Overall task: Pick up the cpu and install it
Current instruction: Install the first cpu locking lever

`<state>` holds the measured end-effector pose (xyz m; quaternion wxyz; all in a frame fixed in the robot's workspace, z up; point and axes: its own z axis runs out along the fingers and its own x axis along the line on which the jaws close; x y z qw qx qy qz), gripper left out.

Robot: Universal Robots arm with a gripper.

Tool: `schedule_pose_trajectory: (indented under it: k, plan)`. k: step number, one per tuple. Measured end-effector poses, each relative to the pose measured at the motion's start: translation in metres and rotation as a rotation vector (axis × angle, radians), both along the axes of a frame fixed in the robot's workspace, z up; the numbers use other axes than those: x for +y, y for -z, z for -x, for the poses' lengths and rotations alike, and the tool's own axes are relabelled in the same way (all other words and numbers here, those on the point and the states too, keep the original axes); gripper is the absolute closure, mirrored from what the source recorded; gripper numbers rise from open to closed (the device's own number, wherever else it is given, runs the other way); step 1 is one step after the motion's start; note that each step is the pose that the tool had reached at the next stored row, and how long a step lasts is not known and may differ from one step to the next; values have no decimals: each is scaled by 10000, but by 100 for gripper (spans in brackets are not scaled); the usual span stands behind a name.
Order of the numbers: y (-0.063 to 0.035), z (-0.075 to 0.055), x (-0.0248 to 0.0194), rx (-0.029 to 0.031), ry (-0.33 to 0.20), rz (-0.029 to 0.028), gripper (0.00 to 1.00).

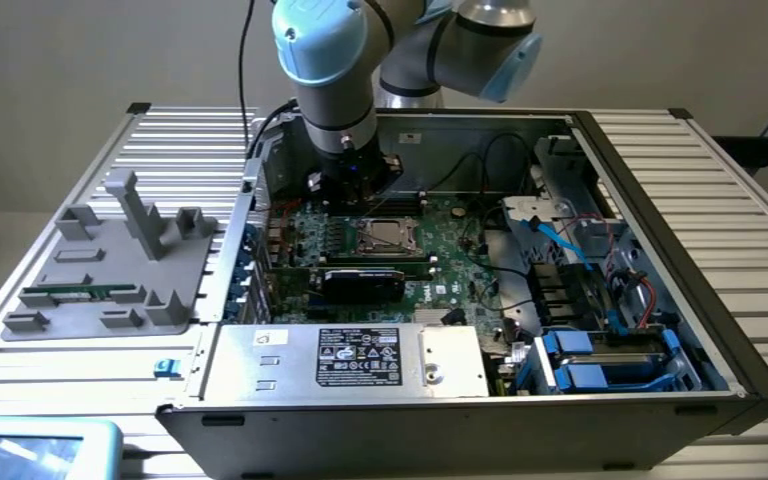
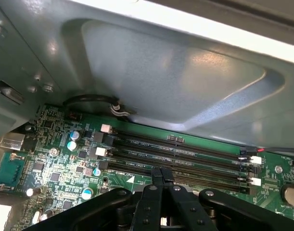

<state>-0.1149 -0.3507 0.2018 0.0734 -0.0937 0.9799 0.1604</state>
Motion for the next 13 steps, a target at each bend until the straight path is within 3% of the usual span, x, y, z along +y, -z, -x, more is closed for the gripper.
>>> schedule_pose_trajectory:
  k: [13]
  plan:
    - [23,-1,-6,1,-13,2,91]
